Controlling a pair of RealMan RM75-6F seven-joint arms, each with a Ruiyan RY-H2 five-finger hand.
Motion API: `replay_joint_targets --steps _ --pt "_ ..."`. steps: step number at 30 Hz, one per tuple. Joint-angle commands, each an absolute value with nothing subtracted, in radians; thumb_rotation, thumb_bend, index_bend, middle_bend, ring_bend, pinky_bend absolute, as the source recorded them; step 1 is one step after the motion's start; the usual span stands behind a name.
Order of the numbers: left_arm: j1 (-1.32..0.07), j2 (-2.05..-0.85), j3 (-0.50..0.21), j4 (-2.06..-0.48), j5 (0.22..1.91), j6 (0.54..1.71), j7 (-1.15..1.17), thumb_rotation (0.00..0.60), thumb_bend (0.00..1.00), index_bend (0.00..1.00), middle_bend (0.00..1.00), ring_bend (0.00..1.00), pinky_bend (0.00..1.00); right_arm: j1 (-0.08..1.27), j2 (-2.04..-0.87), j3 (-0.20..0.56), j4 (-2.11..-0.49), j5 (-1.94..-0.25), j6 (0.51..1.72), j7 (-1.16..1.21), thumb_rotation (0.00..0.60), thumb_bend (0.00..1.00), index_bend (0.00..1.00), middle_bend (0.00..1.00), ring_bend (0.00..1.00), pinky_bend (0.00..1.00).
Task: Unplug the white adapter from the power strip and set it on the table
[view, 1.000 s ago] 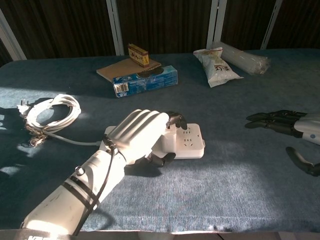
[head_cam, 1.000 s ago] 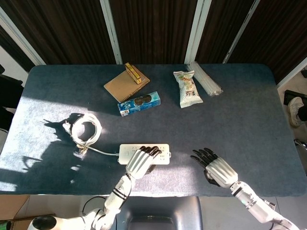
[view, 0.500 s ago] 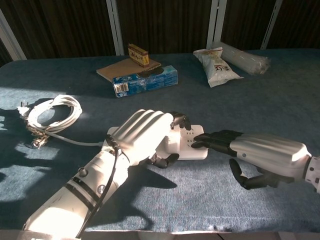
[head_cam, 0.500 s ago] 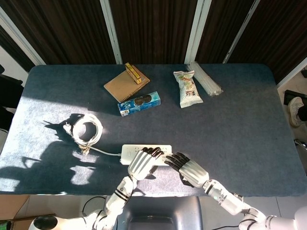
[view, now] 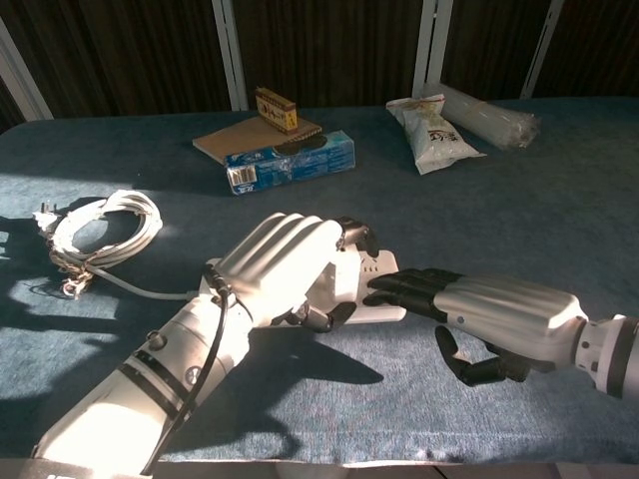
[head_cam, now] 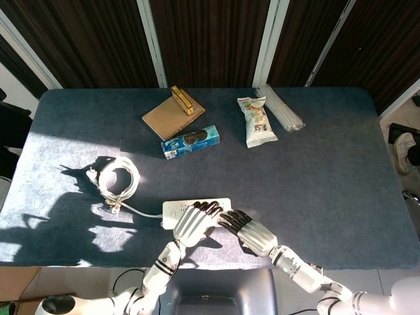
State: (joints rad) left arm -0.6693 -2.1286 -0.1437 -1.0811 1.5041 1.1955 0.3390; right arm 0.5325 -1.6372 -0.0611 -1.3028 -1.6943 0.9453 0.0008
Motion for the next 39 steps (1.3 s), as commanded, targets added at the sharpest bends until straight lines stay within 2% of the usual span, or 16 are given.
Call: replay_joint_targets --steps 1,8,14,20,25,31,34,36,39 --pt "-0.667 -2.122 -0.144 -1.092 1.504 1.199 0.334 0.600 0.37 0.36 0.44 0.39 0.49 0.536 -1.633 -0.064 -1.315 -1.678 0.935 -0.015 0.600 0.99 0.09 0.13 0.00 0.00" --pt "-0.673 -2.097 -0.154 -1.126 1.530 1.233 0.330 0.600 0.37 0.36 0.44 0.39 0.50 0.539 -1.630 -0.064 -1.334 -1.641 0.923 -0.056 0.600 0.99 0.09 0.13 0.00 0.00" --pt "-0.655 -1.998 -0.163 -1.229 1.568 1.303 0.337 0.600 0.37 0.34 0.42 0.38 0.47 0.520 -1.585 -0.059 -1.378 -1.660 1.019 -0.035 0.600 0.99 0.07 0.13 0.00 0.00" --pt "-0.559 -1.818 -0.107 -1.361 1.557 1.358 0.323 0.600 0.37 0.32 0.41 0.36 0.46 0.489 -1.462 -0.050 -1.468 -1.700 1.156 -0.012 0.600 0.88 0.06 0.13 0.00 0.00" --pt "-0.468 -1.707 -0.043 -1.421 1.517 1.381 0.269 0.600 0.37 0.30 0.39 0.35 0.45 0.457 -1.358 -0.059 -1.532 -1.723 1.235 -0.019 0.600 0.84 0.06 0.13 0.00 0.00" --pt "-0.385 -1.667 0.014 -1.367 1.477 1.392 0.192 0.600 0.37 0.29 0.38 0.33 0.40 0.420 -1.273 -0.082 -1.584 -1.743 1.286 -0.055 0.600 0.82 0.04 0.13 0.00 0.00" --pt "-0.365 -1.680 0.018 -1.304 1.432 1.344 0.132 0.600 0.37 0.22 0.32 0.26 0.32 0.400 -1.243 -0.092 -1.610 -1.750 1.309 -0.065 0.600 0.80 0.03 0.13 0.00 0.00" --pt "-0.364 -1.686 0.011 -1.278 1.412 1.317 0.103 0.600 0.37 0.08 0.17 0.14 0.24 0.391 -1.230 -0.097 -1.622 -1.748 1.313 -0.075 0.600 0.77 0.02 0.13 0.00 0.00" --pt "-0.362 -1.691 -0.008 -1.252 1.402 1.313 0.086 0.600 0.37 0.00 0.00 0.01 0.20 0.375 -1.201 -0.101 -1.650 -1.719 1.302 -0.103 0.600 0.67 0.00 0.13 0.00 0.00"
